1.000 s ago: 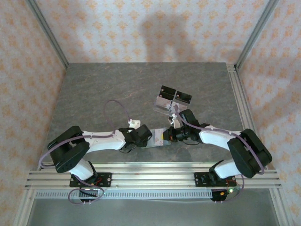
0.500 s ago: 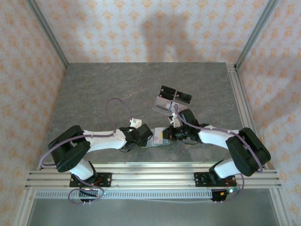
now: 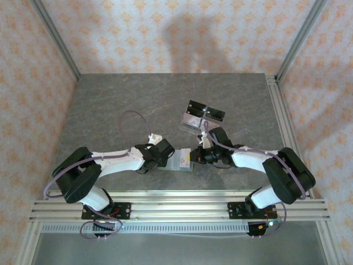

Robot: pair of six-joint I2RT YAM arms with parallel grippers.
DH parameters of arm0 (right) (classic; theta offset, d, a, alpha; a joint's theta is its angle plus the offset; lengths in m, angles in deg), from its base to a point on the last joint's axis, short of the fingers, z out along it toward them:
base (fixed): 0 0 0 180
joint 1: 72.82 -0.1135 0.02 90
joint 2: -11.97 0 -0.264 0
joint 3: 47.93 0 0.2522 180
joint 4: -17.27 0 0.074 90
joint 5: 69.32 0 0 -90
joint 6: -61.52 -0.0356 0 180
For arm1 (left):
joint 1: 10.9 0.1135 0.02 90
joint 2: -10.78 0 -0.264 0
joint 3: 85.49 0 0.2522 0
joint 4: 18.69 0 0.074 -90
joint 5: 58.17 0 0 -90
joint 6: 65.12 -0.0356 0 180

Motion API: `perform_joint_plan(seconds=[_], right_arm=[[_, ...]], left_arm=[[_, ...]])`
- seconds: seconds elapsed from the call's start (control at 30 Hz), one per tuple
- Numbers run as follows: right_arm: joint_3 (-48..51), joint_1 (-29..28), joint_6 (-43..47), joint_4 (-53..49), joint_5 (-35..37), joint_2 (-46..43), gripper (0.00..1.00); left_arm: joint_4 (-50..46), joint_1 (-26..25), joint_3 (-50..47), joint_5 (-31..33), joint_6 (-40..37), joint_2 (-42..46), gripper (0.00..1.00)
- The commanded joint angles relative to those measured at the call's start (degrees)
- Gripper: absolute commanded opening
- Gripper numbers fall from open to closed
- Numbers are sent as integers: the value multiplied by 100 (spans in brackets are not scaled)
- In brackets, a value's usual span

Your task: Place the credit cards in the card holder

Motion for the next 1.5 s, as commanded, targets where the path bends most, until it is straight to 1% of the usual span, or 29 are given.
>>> perform_joint_plan(seconds=[0.0, 0.2, 0.53, 0.8, 1.07, 1.47], right_arm=[[-164, 37, -269, 502, -182, 80, 0], [-239, -127, -389, 647, -100, 204, 0], [-46, -235, -649, 1121, 209, 473, 0], [33, -241, -746, 1314, 212, 590, 0], [263, -235, -867, 1532, 227, 529, 0], [360, -252, -1107, 1995, 71, 739, 0]], left_arm=[[-180, 19, 92, 52, 14, 268, 100], [-68, 16, -119, -50, 137, 359, 100], [251, 22, -447, -171, 333, 132, 100], [381, 5, -566, -210, 405, -1, 100], [425, -9, -606, -221, 455, -36, 100], [435, -26, -622, -212, 467, -40, 100]])
